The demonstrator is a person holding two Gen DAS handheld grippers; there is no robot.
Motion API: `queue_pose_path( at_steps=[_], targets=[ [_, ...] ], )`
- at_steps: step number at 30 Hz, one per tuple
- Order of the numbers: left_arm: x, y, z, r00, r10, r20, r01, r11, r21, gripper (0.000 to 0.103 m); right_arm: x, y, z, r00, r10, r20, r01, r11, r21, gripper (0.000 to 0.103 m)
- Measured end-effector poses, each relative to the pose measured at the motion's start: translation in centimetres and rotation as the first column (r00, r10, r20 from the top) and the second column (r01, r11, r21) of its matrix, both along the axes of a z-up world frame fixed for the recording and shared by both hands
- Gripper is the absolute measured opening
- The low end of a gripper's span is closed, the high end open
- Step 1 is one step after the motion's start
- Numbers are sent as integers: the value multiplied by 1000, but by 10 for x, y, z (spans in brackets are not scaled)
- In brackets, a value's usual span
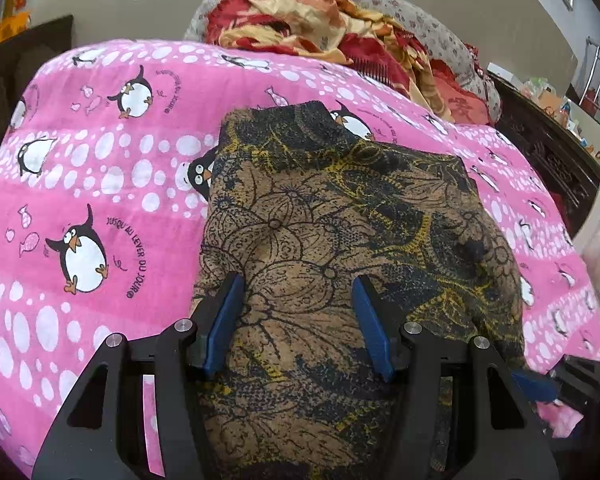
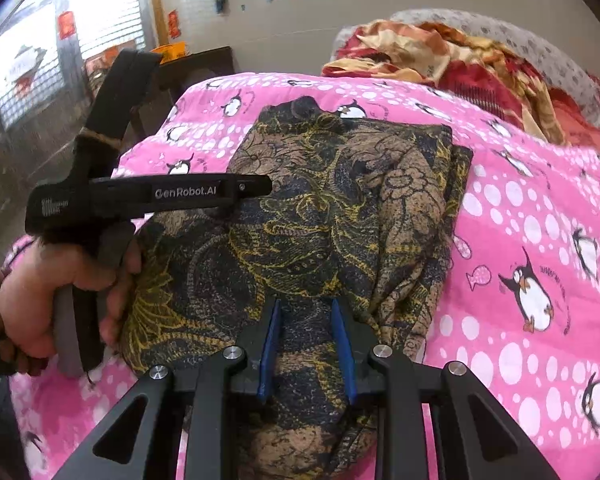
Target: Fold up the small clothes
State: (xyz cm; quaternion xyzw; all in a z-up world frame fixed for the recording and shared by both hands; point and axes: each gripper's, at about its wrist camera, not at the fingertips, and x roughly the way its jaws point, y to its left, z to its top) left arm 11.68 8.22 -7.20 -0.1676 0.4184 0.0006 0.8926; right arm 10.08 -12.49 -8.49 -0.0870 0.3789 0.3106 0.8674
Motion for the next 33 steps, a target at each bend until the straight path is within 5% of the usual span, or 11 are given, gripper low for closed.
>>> queue_pose_path(
  at_steps=[6, 10, 14, 18, 22, 30, 33],
  targets=[
    [33, 27, 29, 999, 39, 21, -38, 998, -42, 56, 29, 5, 51, 986, -153, 71, 151, 988, 36, 25],
    [72, 30, 35, 998, 63, 12, -62, 997, -56, 56, 66, 32, 53, 977, -194, 89, 195, 981, -1, 25],
    [102, 14, 21, 998, 51, -24, -52, 998, -23, 57, 110, 37, 32, 954, -300, -19, 300, 954, -15, 25],
    [107, 3, 2, 999, 30, -15, -30, 1000, 7, 74, 123, 30, 1, 954, -299, -1, 299, 954, -17, 25],
    [112, -9, 0, 1000, 10, -23, -9, 997, 78, 82, 123, 27, -1, 956, -293, 3, 293, 956, 5, 26],
    [121, -16, -1, 995, -74, -60, 79, 994, 78, 102, 129, 24, -2, 959, -282, -23, 282, 958, 42, 26],
    [125, -22, -2, 994, -79, -81, 89, 988, 127, 102, 130, 23, -3, 959, -281, -25, 282, 958, 46, 26]
  ],
)
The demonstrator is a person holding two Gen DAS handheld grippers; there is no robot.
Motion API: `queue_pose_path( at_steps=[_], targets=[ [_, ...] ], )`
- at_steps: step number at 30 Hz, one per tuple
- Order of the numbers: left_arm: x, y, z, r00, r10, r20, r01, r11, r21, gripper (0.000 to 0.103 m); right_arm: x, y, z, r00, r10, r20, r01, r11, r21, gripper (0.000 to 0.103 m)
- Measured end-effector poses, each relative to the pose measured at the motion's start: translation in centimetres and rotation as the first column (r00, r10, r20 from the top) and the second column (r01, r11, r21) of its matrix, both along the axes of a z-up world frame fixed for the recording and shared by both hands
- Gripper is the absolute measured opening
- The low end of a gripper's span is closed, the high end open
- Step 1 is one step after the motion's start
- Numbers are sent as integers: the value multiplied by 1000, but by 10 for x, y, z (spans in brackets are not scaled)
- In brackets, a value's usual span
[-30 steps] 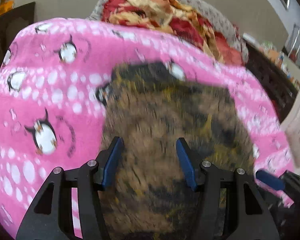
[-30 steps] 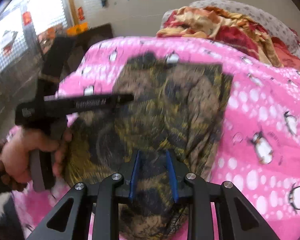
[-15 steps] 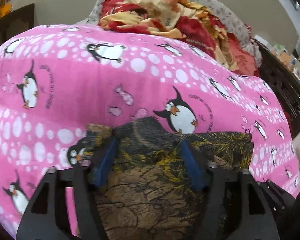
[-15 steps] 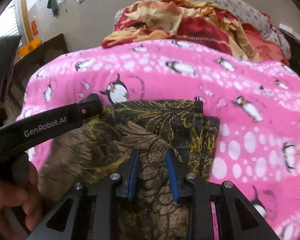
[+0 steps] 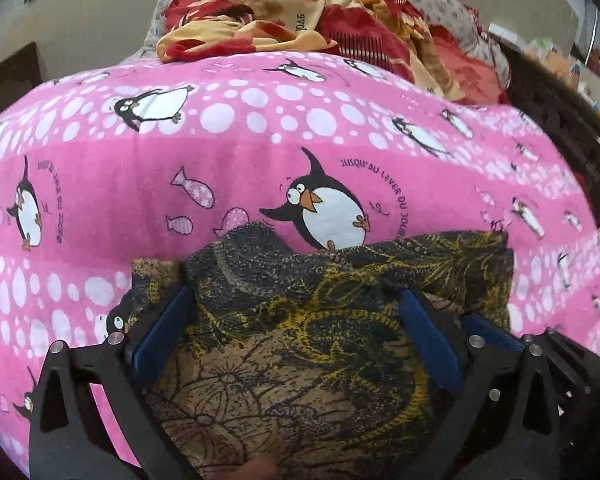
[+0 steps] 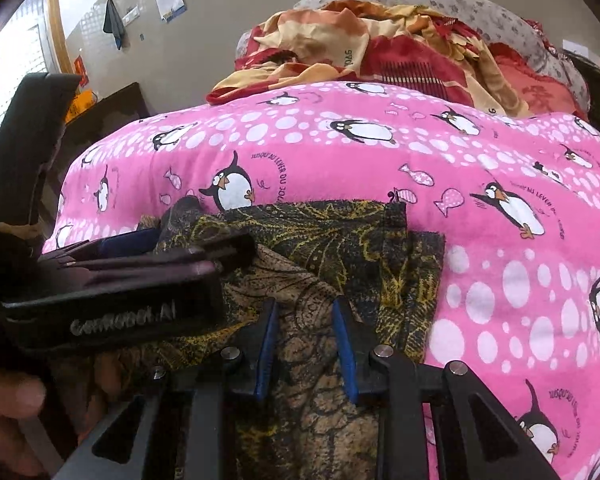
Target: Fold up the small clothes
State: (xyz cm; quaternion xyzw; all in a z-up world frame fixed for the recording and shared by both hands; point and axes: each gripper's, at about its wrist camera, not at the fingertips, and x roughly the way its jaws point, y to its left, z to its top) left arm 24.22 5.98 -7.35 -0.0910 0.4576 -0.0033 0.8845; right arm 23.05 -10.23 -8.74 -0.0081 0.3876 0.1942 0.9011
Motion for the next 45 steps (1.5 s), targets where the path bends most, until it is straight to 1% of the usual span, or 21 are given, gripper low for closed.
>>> queue_pose_path(
  at_steps=[6, 8, 9, 10, 11, 12, 14, 15, 16, 19, 21, 23, 24, 26, 28, 29, 32, 35, 38, 42, 45],
  targets=[
    [2, -5, 0, 1000, -5, -17, 6, 999, 44, 102, 0, 2, 0, 1000, 1, 7, -1, 1000, -14, 27],
    [5, -7, 5, 998, -33, -50, 37, 997, 73, 102, -2, 6, 1, 1000, 4, 13, -3, 999, -40, 30],
    [3, -6, 10, 997, -43, -59, 48, 996, 76, 102, -3, 9, 2, 1000, 9, 15, -8, 999, -50, 34],
    [-2, -2, 17, 998, -40, -49, 43, 997, 68, 102, -4, 12, 4, 1000, 27, 12, -27, 998, -55, 38],
    [-10, 4, 28, 999, -30, -27, 31, 998, 57, 102, -7, 15, 7, 997, 75, -5, -75, 996, -49, 56],
    [-20, 11, 38, 1000, -17, -10, 17, 999, 47, 102, -11, 17, 10, 995, 104, -7, -104, 993, -55, 65],
    [-40, 23, 54, 1000, 2, 10, -2, 1000, 13, 102, -26, 21, 22, 993, 116, 16, -114, 987, -110, 64],
    [-52, 28, 60, 1000, 3, 20, -3, 1000, -6, 102, -33, 21, 26, 993, 115, 11, -113, 987, -117, 64],
    [-65, 31, 66, 1000, 4, 23, -3, 1000, -27, 102, -41, 19, 31, 994, 112, -9, -112, 987, -115, 64],
    [-110, 38, 76, 1000, -9, 21, 11, 996, -85, 102, -68, 6, 48, 999, 51, 9, -50, 994, -93, 64],
    [-140, 36, 79, 999, -23, 23, 25, 996, -84, 102, -84, -2, 54, 1000, 19, -25, -21, 995, -98, 64],
    [-173, 29, 81, 999, -35, 30, 37, 996, -84, 102, -103, -6, 58, 999, -31, 9, 32, 984, -175, 64],
    [-181, 25, 80, 999, -37, 30, 39, 996, -77, 102, -111, -9, 59, 999, -39, 10, 40, 980, -193, 64],
    [-208, 15, 77, 999, -40, 18, 41, 997, -61, 102, -128, -18, 58, 998, -52, -18, 48, 982, -184, 64],
    [-229, 8, 71, 1000, -26, -12, 26, 998, -50, 102, -148, -26, 58, 996, -82, -15, 77, 974, -211, 64],
    [-234, 7, 68, 999, -23, -25, 22, 999, -47, 102, -156, -29, 57, 995, -95, -20, 88, 971, -223, 64],
    [-255, -6, 53, 994, -4, -110, 2, 1000, -20, 102, -180, -39, 53, 992, -116, -41, 102, 964, -246, 64],
    [-272, -16, 42, 984, -1, -176, -5, 999, -31, 102, -201, -48, 47, 987, -138, -84, 114, 962, -247, 64],
    [-282, -24, 41, 976, -6, -218, -4, 999, -43, 102, -219, -55, 42, 980, -156, -127, 121, 962, -246, 64],
    [-292, -26, 48, 973, 4, -232, -13, 999, -39, 102, -240, -57, 43, 983, -133, -129, 96, 962, -257, 64],
    [-296, -23, 51, 969, 28, -245, -42, 998, -50, 102, -255, -60, 52, 989, -89, -120, 63, 976, -208, 64]
  ],
)
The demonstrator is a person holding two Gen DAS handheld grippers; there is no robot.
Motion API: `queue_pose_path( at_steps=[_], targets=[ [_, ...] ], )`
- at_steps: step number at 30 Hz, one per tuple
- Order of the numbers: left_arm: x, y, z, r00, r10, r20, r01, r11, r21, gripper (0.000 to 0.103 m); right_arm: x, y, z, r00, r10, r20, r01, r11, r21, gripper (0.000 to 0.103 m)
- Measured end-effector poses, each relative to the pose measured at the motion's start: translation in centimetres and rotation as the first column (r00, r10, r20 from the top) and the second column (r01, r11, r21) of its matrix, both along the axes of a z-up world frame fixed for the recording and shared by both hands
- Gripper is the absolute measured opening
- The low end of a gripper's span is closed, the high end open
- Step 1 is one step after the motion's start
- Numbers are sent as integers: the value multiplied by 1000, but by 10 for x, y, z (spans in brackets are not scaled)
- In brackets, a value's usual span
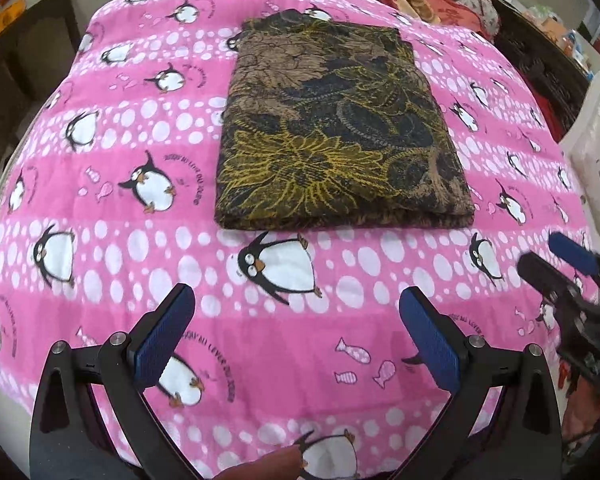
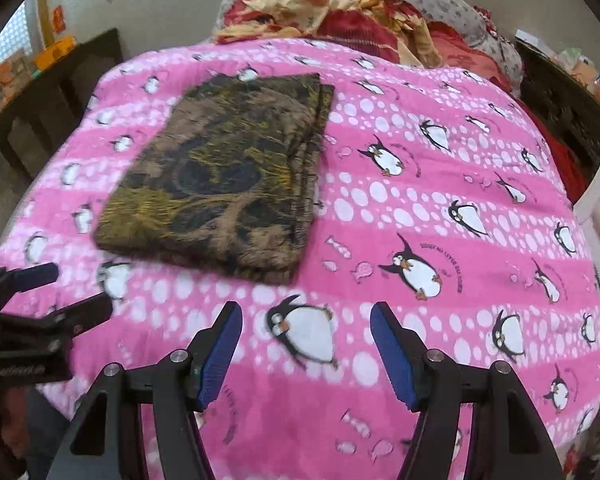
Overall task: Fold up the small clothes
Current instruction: 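Release the folded shirt and lift both tools away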
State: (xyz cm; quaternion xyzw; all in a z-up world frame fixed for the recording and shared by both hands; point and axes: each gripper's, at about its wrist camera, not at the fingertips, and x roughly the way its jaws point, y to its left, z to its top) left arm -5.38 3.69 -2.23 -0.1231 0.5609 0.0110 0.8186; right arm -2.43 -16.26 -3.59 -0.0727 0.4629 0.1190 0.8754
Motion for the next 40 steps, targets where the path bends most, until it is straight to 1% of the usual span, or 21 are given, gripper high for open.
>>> queue_pose_path(
  at_steps=[2, 4, 8, 15, 22, 26, 35, 40],
  targets=[
    [-1, 2, 4, 1000, 19, 1, -19, 1000, 0, 102, -10, 0, 9, 999, 24, 28, -25, 1000, 18, 64],
    [-1, 3, 6, 1000, 23, 5, -23, 1000, 12, 102, -15, 2, 15, 998, 36, 45, -36, 999, 15, 64],
    [1, 3, 5, 1000, 30, -9, -30, 999, 32, 102, -15, 0, 22, 998, 28, 62, -29, 999, 18, 64],
    [4, 2, 7, 1000, 28, 2, -28, 998, 61, 102, -11, -9, 23, 998, 10, 63, -12, 999, 33, 64],
    [6, -2, 6, 1000, 15, -5, -15, 998, 65, 102, -13, -15, 26, 997, 6, 77, -10, 998, 57, 64],
    [8, -5, 7, 1000, 6, 0, -6, 997, 74, 102, -12, -14, 28, 996, 11, 85, -15, 999, 47, 64],
    [9, -9, 9, 1000, 0, 9, -1, 998, 60, 102, -12, -13, 23, 997, 23, 73, -27, 998, 61, 64],
    [8, -11, 9, 1000, -6, 17, 5, 998, 70, 102, -12, -12, 22, 997, 29, 74, -33, 998, 61, 64]
  ],
)
